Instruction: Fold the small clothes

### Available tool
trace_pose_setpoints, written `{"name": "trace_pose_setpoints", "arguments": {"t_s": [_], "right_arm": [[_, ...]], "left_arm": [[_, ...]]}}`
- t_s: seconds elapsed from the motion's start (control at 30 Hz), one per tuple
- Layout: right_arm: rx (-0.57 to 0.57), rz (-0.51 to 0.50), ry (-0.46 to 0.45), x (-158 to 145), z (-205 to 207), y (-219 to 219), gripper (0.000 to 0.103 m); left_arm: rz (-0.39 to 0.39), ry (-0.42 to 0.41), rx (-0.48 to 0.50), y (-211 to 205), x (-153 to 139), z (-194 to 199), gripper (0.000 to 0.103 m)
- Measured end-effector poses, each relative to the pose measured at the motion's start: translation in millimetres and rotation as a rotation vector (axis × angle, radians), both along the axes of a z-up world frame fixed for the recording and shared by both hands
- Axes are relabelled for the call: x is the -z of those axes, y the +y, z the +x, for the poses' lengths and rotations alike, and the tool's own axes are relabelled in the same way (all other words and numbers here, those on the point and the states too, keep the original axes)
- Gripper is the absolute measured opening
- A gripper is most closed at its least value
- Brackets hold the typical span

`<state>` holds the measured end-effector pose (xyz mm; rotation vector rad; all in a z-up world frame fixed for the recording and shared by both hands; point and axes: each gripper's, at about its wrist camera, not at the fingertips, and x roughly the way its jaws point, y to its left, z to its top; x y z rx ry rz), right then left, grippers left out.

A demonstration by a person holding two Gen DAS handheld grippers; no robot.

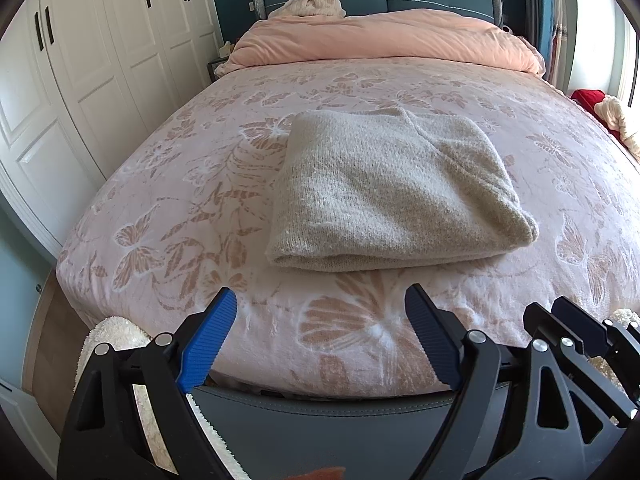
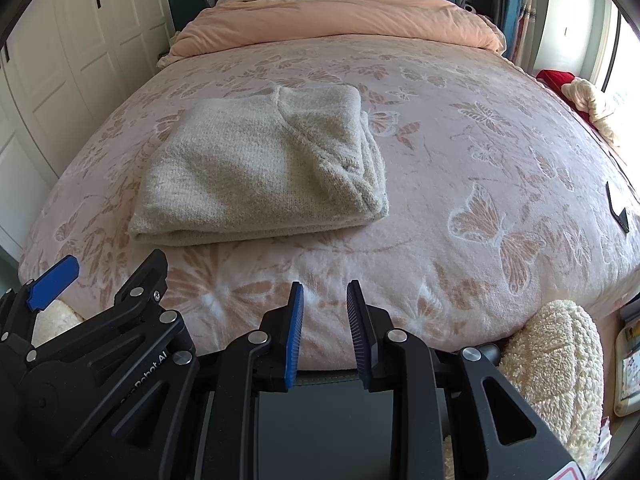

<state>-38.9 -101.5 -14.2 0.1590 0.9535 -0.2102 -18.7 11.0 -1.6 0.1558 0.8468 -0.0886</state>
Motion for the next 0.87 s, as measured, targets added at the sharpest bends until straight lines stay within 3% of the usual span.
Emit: {"name": "trace_pose_setpoints", "arguments": {"t_s": [0.87], "right_arm": [[0.018,0.001,-0.004,-2,-1,8,0.025]], "left_arm": [[-0.002,0.007,-0.007,-4,2,-2,0.083]]}}
